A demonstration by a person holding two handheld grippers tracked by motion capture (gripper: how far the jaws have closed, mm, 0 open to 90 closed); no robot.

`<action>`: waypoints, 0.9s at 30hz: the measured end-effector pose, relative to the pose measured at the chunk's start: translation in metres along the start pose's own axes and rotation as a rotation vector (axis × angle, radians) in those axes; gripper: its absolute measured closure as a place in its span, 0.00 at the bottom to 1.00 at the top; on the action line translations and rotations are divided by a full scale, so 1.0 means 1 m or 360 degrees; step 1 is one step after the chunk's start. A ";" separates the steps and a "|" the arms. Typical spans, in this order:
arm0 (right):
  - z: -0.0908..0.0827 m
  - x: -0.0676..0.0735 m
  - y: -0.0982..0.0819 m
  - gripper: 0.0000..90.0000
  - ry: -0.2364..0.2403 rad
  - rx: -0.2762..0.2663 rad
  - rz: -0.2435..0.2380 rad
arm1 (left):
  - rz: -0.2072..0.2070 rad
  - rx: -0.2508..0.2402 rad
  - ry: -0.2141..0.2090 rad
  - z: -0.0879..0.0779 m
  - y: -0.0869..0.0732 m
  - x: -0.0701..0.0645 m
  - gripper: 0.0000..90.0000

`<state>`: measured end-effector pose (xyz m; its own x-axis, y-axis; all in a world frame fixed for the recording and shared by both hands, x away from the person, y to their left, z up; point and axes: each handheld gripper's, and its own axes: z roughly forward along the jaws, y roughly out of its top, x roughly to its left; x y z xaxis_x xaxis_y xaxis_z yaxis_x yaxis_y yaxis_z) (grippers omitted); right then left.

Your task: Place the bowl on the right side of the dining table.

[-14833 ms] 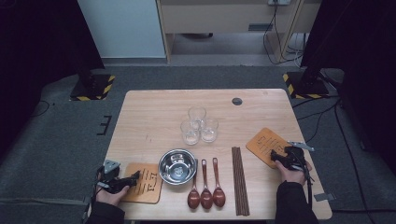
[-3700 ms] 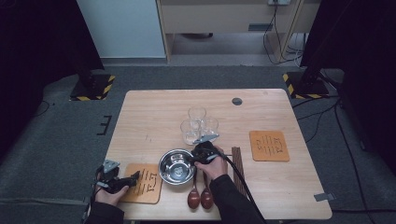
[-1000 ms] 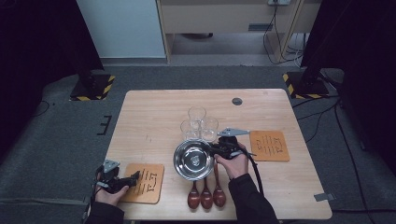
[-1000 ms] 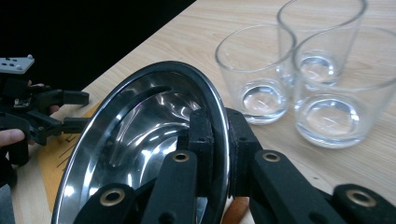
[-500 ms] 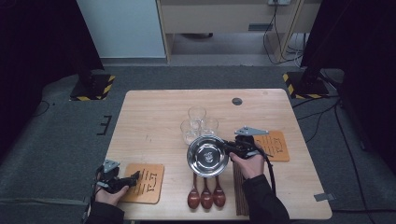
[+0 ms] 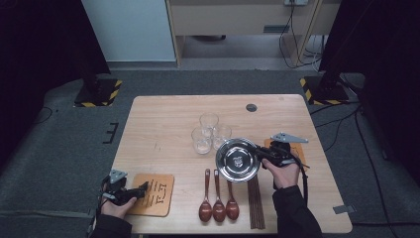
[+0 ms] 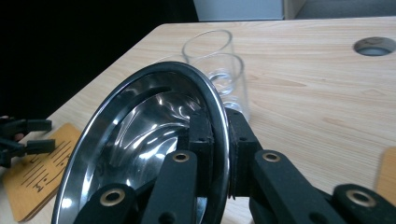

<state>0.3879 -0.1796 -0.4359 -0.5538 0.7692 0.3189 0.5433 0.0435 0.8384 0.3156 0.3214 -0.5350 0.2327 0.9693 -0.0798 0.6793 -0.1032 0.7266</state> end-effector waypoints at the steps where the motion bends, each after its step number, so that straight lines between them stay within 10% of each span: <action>1: -0.002 -0.003 0.000 0.93 -0.0006 -0.0006 0.0005 | 0.0001 0.0000 0.0000 0.000 0.000 0.000 0.04; 27: -0.034 -0.075 -0.016 0.93 -0.0275 -0.0063 0.0214 | -0.0001 0.0001 0.0002 0.000 0.000 0.000 0.04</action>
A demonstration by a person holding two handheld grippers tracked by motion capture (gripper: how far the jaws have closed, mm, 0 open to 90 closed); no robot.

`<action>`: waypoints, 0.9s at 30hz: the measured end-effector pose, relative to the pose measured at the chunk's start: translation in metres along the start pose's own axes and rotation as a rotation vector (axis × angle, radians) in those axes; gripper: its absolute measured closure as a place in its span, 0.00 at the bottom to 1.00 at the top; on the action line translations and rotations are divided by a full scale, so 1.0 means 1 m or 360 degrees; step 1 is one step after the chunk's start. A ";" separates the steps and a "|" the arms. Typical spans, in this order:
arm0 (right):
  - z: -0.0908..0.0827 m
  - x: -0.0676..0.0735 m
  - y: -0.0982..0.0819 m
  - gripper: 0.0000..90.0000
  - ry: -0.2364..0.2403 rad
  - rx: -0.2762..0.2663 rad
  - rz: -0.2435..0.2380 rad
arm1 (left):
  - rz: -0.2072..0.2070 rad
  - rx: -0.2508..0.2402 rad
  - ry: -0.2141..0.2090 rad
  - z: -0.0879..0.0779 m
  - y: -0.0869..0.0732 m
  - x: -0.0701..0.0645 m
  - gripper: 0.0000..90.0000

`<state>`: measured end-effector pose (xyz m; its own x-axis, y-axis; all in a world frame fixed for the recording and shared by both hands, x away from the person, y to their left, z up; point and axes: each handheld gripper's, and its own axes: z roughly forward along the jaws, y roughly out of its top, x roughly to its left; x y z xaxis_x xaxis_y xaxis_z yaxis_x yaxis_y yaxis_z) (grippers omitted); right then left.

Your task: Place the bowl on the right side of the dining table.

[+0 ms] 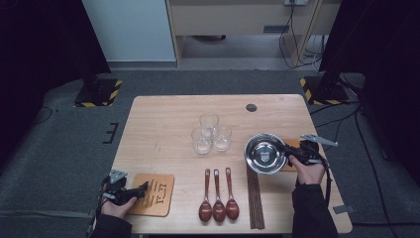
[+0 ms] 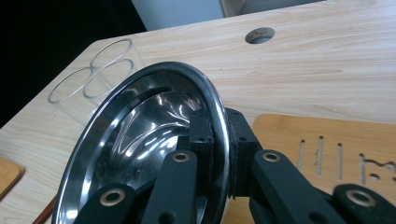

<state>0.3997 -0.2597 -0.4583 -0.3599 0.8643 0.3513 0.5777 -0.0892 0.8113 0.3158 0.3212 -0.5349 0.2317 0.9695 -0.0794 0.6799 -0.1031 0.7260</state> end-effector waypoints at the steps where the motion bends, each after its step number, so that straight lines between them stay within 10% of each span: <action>1: 0.000 -0.002 0.000 0.93 -0.0010 -0.0004 0.0000 | 0.0000 0.0000 0.0000 0.000 0.000 0.000 0.04; 27: -0.004 -0.038 0.008 0.93 -0.0184 -0.0053 0.0077 | 0.0000 0.0001 -0.0001 0.000 0.000 0.000 0.03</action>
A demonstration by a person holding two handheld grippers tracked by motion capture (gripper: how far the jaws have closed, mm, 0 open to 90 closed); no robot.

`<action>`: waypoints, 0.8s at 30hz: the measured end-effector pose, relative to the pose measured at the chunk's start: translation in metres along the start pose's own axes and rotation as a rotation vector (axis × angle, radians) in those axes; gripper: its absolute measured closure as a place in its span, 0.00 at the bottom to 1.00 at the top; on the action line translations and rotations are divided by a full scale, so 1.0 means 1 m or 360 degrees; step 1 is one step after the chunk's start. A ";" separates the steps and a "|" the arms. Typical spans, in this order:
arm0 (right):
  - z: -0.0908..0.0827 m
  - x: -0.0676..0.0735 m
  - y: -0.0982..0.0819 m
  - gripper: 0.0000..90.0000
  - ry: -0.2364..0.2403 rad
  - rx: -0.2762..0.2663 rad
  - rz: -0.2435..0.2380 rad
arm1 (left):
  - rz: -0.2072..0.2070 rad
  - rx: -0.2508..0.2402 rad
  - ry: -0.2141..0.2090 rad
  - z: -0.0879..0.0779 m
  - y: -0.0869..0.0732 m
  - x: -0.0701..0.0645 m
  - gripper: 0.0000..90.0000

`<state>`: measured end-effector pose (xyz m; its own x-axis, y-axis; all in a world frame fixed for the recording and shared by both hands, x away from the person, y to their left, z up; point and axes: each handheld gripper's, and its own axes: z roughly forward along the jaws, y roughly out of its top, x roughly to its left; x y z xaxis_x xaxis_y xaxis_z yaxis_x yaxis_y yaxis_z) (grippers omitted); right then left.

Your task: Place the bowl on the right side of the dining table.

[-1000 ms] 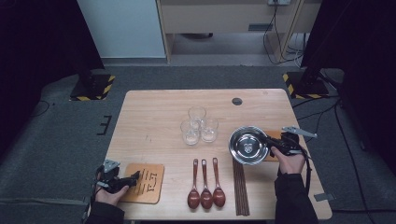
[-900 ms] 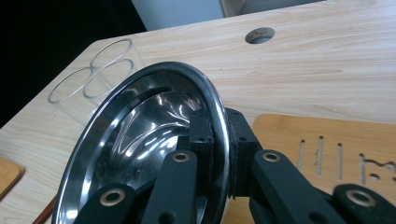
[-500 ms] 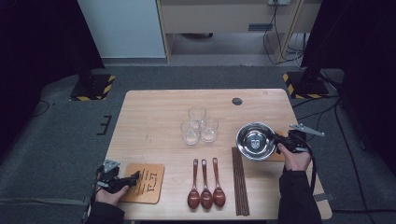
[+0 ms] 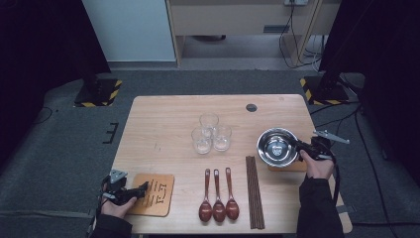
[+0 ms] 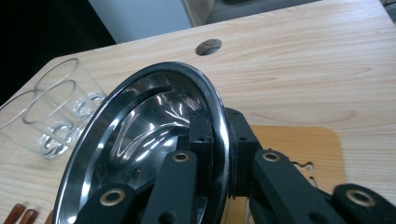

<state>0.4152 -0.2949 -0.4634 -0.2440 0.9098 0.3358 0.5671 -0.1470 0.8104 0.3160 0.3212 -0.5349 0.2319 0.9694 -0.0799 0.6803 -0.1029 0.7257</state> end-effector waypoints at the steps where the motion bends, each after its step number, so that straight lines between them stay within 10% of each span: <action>1: 0.000 -0.001 0.000 0.93 -0.0006 -0.0001 0.0002 | -0.0001 -0.0001 0.0000 0.000 0.000 0.000 0.03; 24: 0.015 -0.024 -0.001 0.93 -0.0129 0.0044 0.0043 | -0.0002 -0.0001 0.0000 0.000 0.000 0.000 0.03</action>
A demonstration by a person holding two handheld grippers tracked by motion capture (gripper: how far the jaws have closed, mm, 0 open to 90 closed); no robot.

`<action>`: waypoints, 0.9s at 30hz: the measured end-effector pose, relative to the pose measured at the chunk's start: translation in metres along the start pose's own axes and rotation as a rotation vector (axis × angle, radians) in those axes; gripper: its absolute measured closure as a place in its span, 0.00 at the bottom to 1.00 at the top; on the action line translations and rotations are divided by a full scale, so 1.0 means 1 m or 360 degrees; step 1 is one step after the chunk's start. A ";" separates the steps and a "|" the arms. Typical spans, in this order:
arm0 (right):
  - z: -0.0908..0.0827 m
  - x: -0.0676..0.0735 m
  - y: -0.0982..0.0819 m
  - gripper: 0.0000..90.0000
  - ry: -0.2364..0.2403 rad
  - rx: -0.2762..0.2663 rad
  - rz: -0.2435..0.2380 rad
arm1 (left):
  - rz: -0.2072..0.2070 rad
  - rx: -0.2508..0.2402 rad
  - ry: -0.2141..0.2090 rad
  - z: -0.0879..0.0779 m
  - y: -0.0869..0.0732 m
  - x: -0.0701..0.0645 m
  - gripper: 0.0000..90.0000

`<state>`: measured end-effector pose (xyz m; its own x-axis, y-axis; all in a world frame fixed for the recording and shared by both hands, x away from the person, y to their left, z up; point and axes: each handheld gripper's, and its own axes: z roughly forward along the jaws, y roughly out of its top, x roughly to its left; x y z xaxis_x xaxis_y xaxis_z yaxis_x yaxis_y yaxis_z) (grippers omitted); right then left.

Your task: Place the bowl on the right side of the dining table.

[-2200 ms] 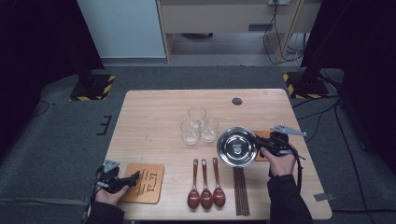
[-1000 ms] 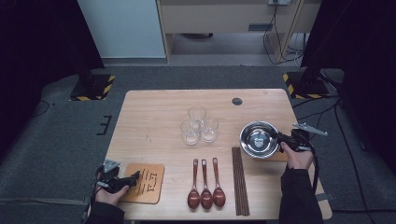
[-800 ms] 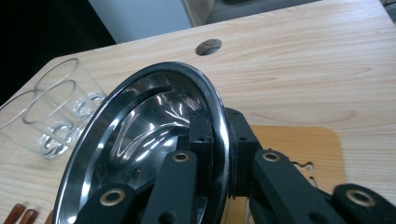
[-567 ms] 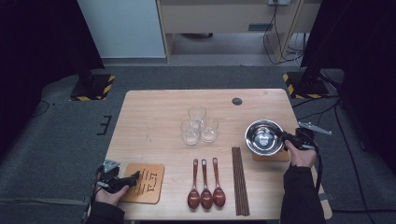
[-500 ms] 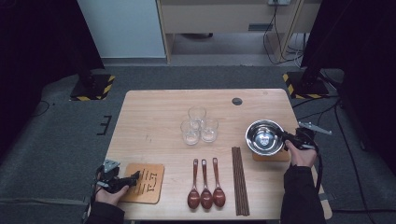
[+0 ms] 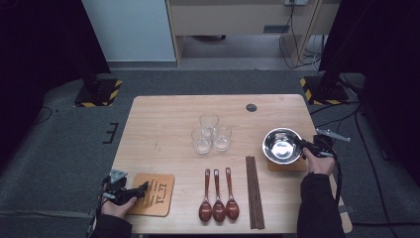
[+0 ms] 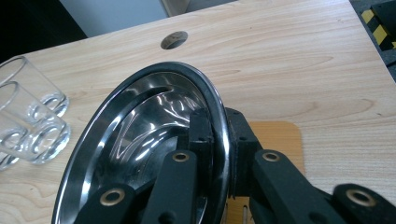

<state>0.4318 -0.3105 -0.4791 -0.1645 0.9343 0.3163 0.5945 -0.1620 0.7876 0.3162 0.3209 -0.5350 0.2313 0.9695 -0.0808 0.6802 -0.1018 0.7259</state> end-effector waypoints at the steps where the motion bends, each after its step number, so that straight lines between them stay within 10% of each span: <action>1: 0.001 -0.001 0.000 0.93 -0.0005 0.0004 -0.0004 | 0.0000 0.0000 0.0000 0.000 0.000 0.000 0.03; 27: 0.018 -0.008 -0.005 0.92 -0.0084 0.0085 0.0002 | 0.0000 0.0001 0.0002 0.000 0.000 0.000 0.03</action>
<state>0.4443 -0.3120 -0.4947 -0.1228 0.9497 0.2882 0.6361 -0.1476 0.7574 0.3164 0.3207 -0.5350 0.2304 0.9698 -0.0803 0.6805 -0.1016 0.7256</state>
